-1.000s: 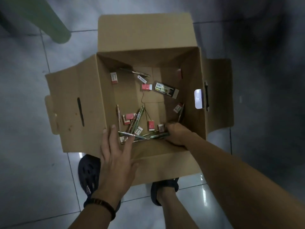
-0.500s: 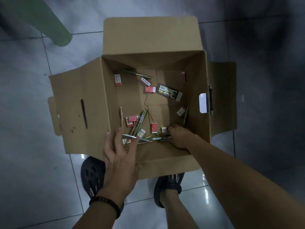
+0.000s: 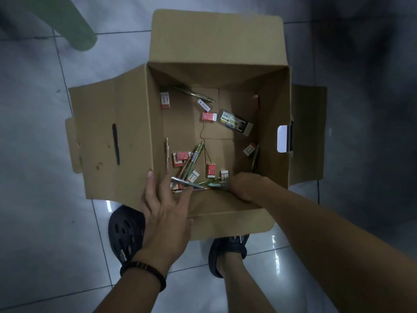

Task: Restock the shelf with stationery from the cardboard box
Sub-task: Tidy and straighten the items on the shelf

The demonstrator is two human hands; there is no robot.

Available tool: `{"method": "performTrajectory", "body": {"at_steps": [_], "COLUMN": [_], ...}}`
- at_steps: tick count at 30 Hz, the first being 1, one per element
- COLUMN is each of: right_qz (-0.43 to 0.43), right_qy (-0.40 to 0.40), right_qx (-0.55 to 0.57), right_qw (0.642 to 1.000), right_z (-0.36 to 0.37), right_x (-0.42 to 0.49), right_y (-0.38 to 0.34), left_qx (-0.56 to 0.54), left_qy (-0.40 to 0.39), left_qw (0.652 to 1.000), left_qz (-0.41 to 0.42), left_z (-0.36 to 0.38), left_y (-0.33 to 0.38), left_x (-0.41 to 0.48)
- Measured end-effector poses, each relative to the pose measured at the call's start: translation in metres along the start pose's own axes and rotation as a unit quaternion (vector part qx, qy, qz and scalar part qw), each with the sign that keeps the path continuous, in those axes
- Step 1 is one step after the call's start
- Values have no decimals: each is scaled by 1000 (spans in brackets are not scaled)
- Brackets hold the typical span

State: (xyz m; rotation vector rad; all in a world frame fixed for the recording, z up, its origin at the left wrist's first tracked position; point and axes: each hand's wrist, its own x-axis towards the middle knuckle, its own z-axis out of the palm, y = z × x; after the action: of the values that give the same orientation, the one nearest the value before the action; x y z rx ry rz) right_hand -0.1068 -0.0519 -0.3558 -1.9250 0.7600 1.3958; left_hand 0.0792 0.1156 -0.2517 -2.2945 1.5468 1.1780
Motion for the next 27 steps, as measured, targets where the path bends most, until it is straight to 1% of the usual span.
{"method": "performTrajectory", "body": {"at_steps": [2, 6, 9, 11, 13, 16, 18, 20, 24, 26, 27], "right_qz": [5, -3, 8, 18, 23, 20, -1, -43, -130, -152, -155], "right_qy": [-10, -43, -47, -41, -35, -36, -3, 14, -15, -33, -37], "right_qx": [-3, -42, -60, -66, -65, -25, 39, 105, 149, 170, 176], "right_qw": [1000, 998, 997, 997, 997, 999, 999, 993, 980, 973, 971], "right_z": [-6, -12, -6, -2, 0, -13, -33, -60, -128, -163, -180], "right_x": [-9, -25, -22, -19, -17, -34, -64, -103, -205, -255, -278], "right_y": [-5, -16, -18, -17, -15, -16, -19, -28, -66, -89, -99], "left_qx": [-14, -36, -53, -44, -23, -18, -38, -49, -16, -15, -20], "left_qy": [-6, -11, -12, -14, -15, -12, -13, -5, 14, 12, 24], "left_qw": [1000, 999, 998, 998, 999, 1000, 999, 999, 994, 989, 988], "left_qz": [-7, -29, -32, -33, -25, -17, -11, 14, 109, 145, 152], "left_z": [-8, -29, -32, -25, -16, -14, -28, -52, -125, -168, -188], "left_y": [4, 18, 19, 19, 18, 18, 23, 30, 46, 54, 57], "left_x": [-1, -1, 3, 6, 7, 1, -10, -23, -54, -74, -84]}}
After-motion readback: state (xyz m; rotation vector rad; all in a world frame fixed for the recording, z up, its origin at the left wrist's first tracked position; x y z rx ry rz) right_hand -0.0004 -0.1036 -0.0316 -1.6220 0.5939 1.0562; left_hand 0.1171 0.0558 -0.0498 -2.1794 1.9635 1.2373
